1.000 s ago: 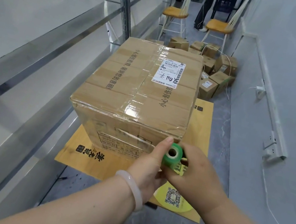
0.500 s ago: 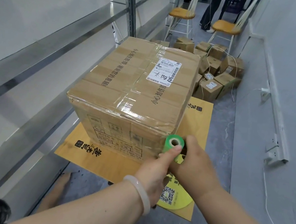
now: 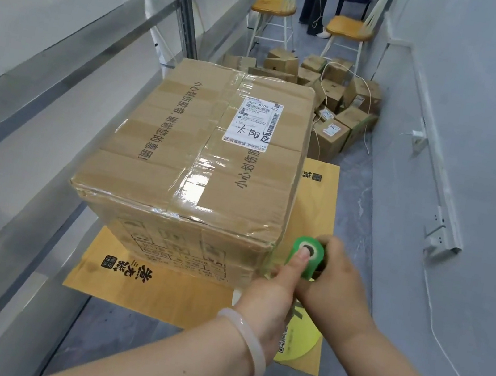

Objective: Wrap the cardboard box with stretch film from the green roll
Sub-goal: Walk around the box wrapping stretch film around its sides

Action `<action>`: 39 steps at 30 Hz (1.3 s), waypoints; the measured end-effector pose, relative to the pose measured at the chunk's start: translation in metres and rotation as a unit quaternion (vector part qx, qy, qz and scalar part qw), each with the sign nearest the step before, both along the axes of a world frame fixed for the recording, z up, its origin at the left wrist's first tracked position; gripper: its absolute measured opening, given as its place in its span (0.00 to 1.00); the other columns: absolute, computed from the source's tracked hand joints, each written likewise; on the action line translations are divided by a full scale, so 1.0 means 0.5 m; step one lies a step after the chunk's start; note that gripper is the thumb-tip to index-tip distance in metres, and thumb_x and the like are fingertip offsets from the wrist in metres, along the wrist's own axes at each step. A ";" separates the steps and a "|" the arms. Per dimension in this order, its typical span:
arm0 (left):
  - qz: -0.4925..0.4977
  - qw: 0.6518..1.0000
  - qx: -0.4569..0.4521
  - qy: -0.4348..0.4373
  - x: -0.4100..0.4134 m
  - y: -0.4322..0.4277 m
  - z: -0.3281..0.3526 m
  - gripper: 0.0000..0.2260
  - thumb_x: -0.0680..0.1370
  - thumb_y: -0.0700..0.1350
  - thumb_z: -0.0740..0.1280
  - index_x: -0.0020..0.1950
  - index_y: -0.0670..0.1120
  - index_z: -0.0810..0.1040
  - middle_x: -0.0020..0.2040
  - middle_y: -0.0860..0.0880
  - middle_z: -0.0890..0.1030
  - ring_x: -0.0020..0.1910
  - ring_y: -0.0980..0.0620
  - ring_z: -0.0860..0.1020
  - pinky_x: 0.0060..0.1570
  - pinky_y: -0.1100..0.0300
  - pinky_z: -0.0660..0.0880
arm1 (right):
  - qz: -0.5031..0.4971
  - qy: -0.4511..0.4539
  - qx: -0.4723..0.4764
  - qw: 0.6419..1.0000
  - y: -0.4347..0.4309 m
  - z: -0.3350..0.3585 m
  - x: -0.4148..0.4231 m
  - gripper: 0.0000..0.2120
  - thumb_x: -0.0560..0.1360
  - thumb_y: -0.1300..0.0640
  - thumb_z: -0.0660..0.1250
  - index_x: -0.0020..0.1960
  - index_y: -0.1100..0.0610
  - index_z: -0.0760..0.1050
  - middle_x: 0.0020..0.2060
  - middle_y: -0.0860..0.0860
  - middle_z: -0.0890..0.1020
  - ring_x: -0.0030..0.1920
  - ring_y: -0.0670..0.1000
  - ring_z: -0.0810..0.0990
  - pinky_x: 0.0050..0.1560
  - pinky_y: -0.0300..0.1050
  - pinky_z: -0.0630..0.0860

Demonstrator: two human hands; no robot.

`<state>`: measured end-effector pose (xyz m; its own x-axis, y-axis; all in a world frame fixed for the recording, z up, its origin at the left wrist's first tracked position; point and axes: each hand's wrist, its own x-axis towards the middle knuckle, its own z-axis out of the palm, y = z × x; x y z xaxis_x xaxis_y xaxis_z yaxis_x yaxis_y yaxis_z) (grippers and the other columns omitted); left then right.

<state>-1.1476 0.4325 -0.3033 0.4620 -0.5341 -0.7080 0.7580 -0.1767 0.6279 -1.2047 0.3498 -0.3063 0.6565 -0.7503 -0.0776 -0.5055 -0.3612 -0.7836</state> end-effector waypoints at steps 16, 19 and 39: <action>0.195 0.980 0.017 0.022 -0.031 -0.081 0.001 0.26 0.69 0.61 0.72 0.60 0.45 0.82 0.51 0.48 0.88 0.52 0.48 0.84 0.52 0.57 0.76 | 0.321 -0.030 -0.002 0.946 -0.156 0.000 0.038 0.16 0.62 0.46 0.73 0.40 0.46 0.66 0.37 0.36 0.76 0.37 0.39 0.75 0.34 0.32 0.69; 0.234 0.972 0.037 0.000 -0.038 -0.100 0.000 0.37 0.59 0.64 0.78 0.64 0.49 0.78 0.53 0.49 0.87 0.55 0.48 0.84 0.57 0.52 0.79 | 0.365 -0.035 -0.002 0.931 -0.173 -0.009 0.053 0.16 0.62 0.43 0.69 0.45 0.47 0.70 0.39 0.43 0.78 0.40 0.43 0.77 0.39 0.42 0.75; 0.313 0.948 0.061 0.007 -0.085 -0.105 0.017 0.20 0.73 0.58 0.70 0.58 0.46 0.84 0.56 0.42 0.85 0.58 0.43 0.83 0.57 0.47 0.79 | 0.451 -0.089 0.067 0.885 -0.172 -0.026 0.041 0.14 0.64 0.47 0.71 0.48 0.46 0.73 0.42 0.43 0.79 0.44 0.46 0.79 0.44 0.46 0.77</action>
<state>-1.1903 0.3799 -0.2945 0.6510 -0.0727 -0.7556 0.7467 0.2406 0.6202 -1.1840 0.2639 -0.3192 0.9947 0.0944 0.0398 0.0785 -0.4530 -0.8881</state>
